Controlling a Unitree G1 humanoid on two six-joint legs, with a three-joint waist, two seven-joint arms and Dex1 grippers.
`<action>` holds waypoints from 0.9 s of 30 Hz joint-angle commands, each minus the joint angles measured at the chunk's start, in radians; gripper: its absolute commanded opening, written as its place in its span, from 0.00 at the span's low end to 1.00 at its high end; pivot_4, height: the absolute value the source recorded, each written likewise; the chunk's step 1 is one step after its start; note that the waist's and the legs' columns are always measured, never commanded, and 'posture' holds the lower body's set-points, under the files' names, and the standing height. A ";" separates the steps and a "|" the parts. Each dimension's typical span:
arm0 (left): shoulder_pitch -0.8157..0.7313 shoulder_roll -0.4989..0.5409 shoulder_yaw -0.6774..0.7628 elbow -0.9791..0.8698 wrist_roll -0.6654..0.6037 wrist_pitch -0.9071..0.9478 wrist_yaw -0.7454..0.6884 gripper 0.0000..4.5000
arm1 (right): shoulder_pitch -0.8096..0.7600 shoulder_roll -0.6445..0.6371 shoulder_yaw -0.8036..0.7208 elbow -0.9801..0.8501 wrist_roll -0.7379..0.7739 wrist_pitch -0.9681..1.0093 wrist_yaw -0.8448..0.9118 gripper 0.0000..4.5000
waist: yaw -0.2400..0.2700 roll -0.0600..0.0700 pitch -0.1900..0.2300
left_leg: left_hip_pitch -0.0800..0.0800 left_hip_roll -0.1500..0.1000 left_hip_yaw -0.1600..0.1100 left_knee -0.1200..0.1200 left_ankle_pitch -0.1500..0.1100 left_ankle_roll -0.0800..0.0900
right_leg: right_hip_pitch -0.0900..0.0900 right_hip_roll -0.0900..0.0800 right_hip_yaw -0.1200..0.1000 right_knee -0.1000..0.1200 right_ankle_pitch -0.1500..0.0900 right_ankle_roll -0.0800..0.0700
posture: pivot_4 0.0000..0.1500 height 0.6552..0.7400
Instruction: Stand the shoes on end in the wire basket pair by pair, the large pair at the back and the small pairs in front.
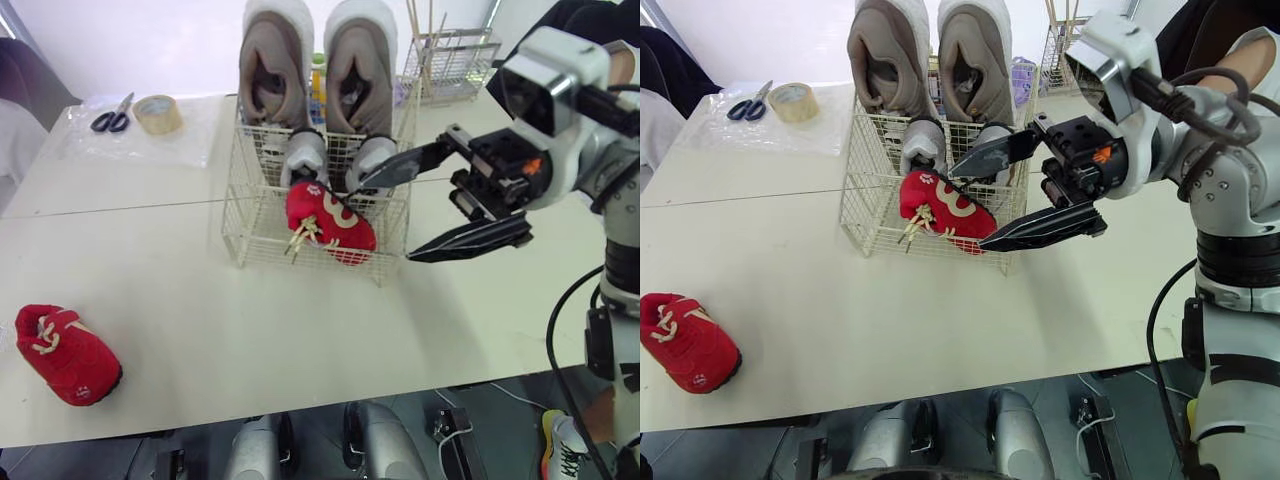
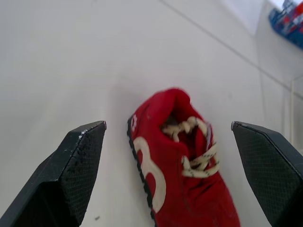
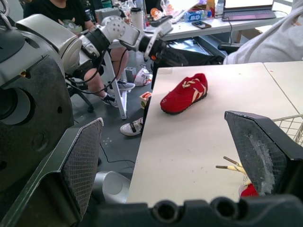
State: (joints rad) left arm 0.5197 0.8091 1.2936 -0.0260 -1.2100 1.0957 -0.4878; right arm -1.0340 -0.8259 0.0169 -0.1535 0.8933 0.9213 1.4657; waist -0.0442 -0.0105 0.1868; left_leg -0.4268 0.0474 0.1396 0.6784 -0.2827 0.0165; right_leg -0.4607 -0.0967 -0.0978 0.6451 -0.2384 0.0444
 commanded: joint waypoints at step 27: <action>-0.282 0.104 -0.259 0.155 0.263 0.000 -0.038 0.05 | 0.054 -0.040 -0.067 -0.100 0.048 0.004 -0.086 1.00 | -0.001 0.000 0.000 | 0.000 0.000 0.000 -0.001 0.000 0.000 | 0.000 -0.001 -0.001 0.000 0.000 0.000 | 1.00 1.00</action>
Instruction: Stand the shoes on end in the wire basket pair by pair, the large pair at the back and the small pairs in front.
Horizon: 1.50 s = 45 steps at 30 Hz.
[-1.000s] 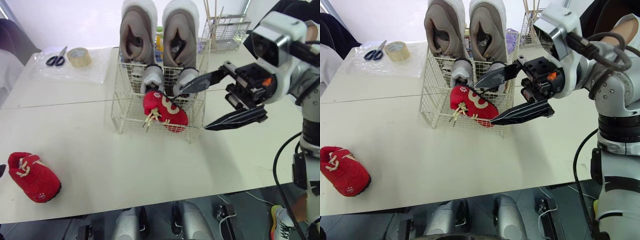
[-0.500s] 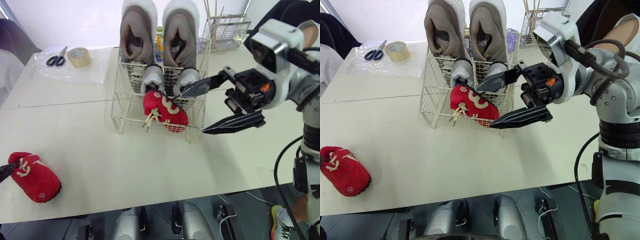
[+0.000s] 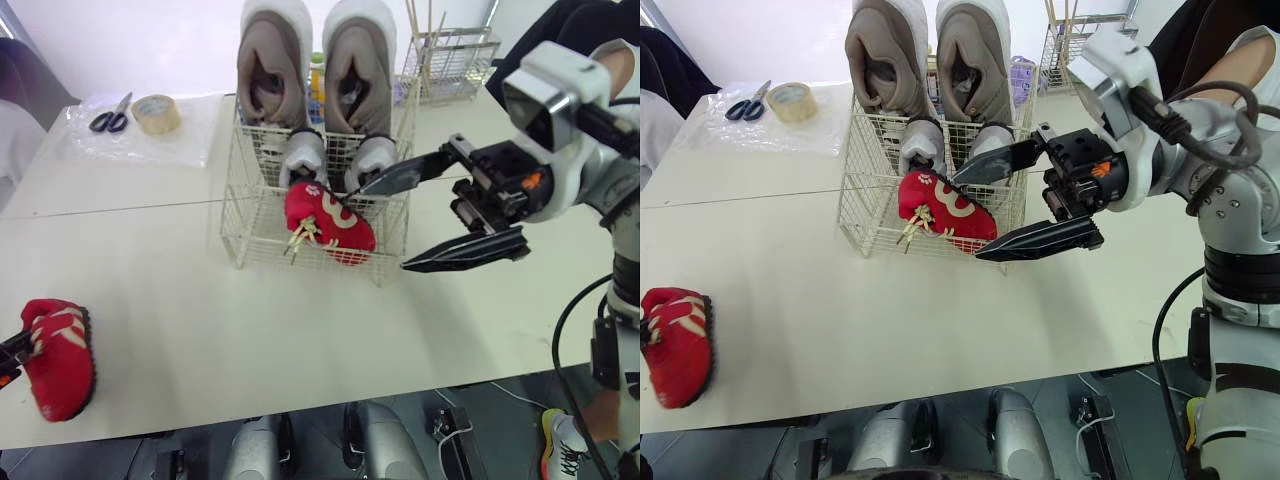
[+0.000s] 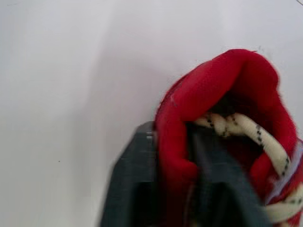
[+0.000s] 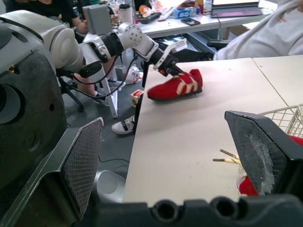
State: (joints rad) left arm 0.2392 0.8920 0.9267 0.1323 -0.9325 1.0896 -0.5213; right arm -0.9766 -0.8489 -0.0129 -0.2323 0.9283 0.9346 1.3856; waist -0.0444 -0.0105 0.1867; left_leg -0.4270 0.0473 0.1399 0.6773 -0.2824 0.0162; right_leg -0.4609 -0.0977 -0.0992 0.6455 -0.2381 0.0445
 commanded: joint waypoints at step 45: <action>-0.635 -0.600 -0.902 -0.617 0.693 -0.791 0.446 0.05 | -0.090 -0.138 -0.063 0.024 -0.008 0.088 -0.115 1.00 | 0.037 -0.004 -0.001 | 0.002 0.004 0.009 0.008 0.005 0.003 | 0.015 0.007 -0.010 -0.006 0.009 0.011 | 1.00 1.00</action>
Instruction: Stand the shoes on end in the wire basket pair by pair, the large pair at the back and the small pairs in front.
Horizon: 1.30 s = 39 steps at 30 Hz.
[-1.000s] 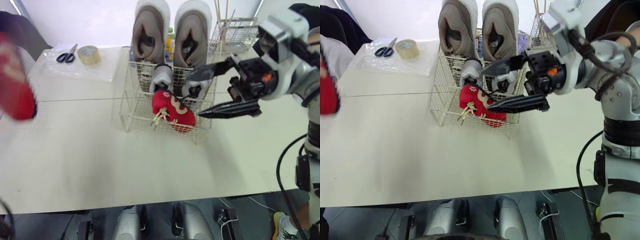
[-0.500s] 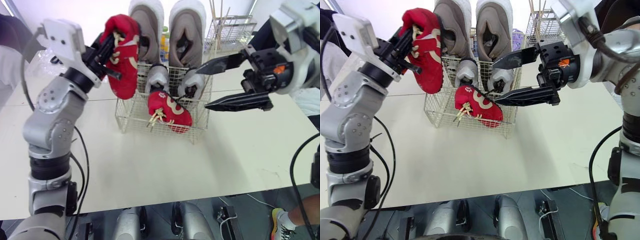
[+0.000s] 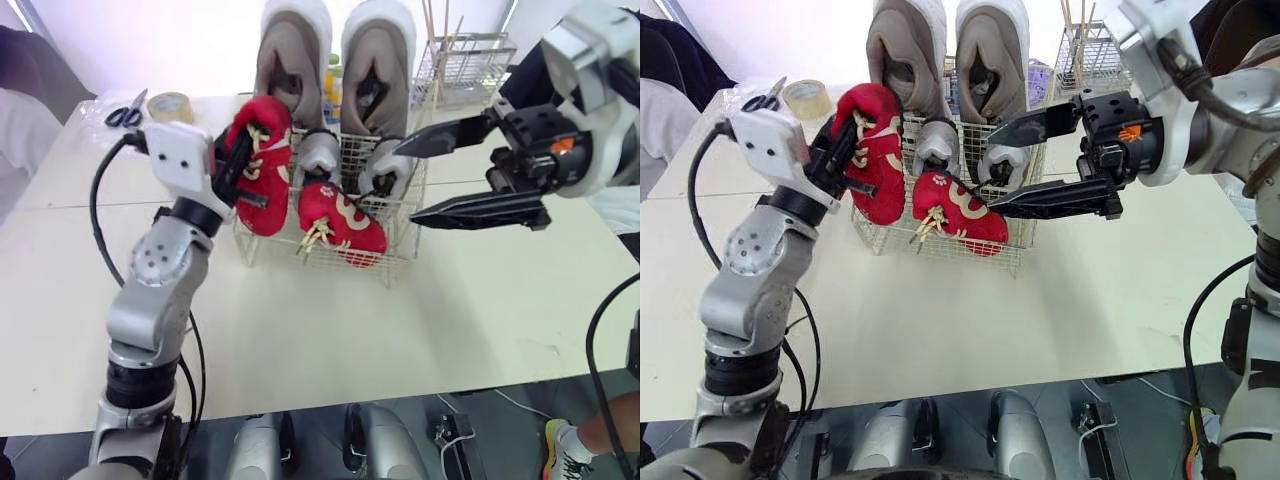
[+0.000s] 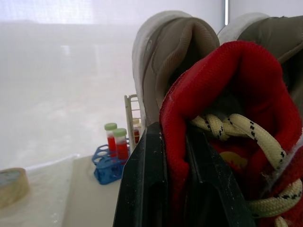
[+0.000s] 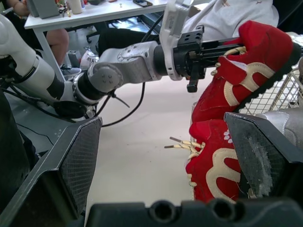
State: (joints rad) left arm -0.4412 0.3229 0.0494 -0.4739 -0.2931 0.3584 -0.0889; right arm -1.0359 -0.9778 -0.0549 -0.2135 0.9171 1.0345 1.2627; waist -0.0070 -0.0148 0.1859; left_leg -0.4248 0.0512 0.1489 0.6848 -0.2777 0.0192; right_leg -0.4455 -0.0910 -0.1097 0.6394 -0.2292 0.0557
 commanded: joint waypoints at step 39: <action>0.419 0.175 0.414 -0.437 -0.633 0.497 -0.157 0.99 | 0.100 0.054 -0.016 0.011 0.024 -0.033 0.015 1.00 | 0.015 0.000 -0.001 | 0.002 -0.001 -0.005 0.001 -0.001 0.002 | 0.003 -0.002 -0.002 0.002 0.000 0.000 | 1.00 1.00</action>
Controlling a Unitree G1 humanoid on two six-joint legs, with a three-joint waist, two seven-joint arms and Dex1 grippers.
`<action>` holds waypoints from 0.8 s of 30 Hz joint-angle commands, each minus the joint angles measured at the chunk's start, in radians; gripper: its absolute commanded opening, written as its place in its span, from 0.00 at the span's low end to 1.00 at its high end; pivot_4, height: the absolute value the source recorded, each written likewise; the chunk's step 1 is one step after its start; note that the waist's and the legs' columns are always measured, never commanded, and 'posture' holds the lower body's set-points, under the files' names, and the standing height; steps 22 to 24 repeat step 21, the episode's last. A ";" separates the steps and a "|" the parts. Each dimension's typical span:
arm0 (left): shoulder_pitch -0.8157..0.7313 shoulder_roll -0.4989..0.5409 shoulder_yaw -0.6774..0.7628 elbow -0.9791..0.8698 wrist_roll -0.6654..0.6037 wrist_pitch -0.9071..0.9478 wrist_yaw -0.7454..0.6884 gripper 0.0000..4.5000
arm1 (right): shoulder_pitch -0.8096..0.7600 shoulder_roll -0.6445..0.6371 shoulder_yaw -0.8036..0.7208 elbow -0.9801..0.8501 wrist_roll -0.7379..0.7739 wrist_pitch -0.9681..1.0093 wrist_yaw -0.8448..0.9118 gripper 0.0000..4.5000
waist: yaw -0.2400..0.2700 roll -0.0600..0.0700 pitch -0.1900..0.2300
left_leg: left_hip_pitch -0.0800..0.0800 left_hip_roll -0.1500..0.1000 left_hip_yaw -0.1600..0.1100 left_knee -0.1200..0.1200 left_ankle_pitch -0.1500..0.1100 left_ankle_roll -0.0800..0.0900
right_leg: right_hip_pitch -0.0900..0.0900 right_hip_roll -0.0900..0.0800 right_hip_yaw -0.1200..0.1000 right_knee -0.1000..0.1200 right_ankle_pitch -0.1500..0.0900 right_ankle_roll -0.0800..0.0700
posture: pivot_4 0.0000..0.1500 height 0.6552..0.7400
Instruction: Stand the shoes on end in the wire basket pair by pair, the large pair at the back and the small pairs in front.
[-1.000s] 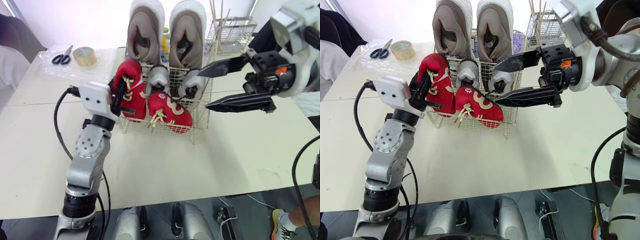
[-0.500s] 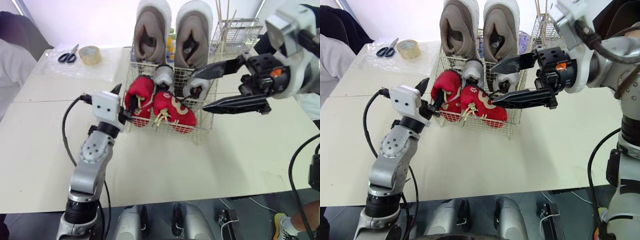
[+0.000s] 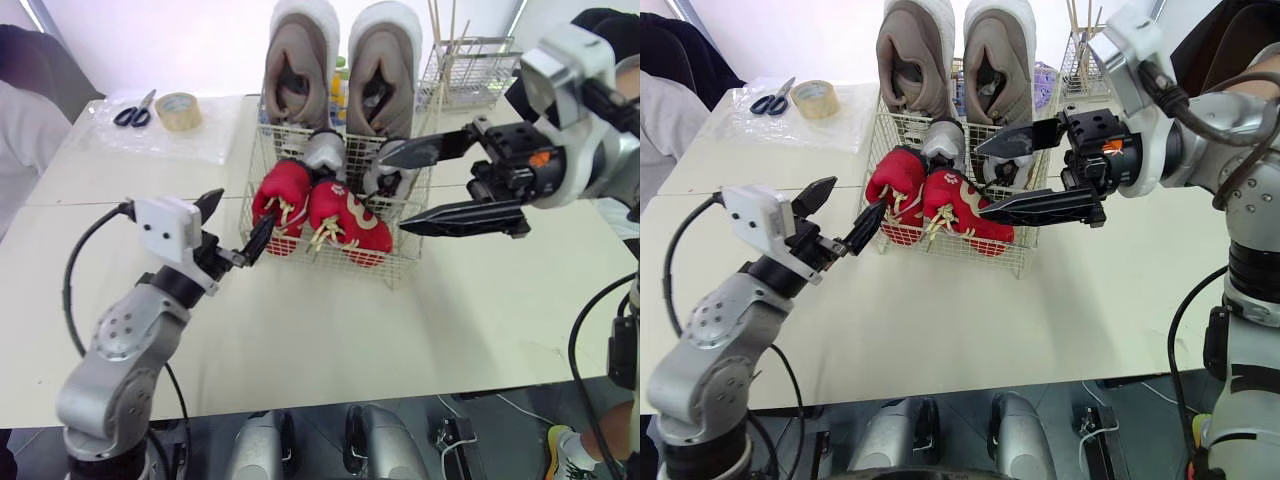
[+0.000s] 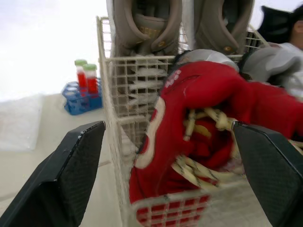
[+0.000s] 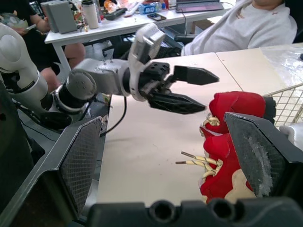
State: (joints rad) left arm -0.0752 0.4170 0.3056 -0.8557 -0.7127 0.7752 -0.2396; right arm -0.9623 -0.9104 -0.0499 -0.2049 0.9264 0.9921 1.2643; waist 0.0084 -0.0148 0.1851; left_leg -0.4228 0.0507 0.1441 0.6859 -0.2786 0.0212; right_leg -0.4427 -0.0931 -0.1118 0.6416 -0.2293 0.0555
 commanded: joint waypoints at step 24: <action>0.613 0.322 0.327 0.058 -0.476 0.109 -0.260 0.99 | 0.611 -0.137 -0.033 -0.213 0.007 0.033 -0.023 1.00 | 0.004 0.002 0.000 | -0.001 -0.001 -0.003 -0.001 -0.002 0.002 | 0.002 -0.002 -0.002 -0.006 -0.003 -0.004 | 1.00 1.00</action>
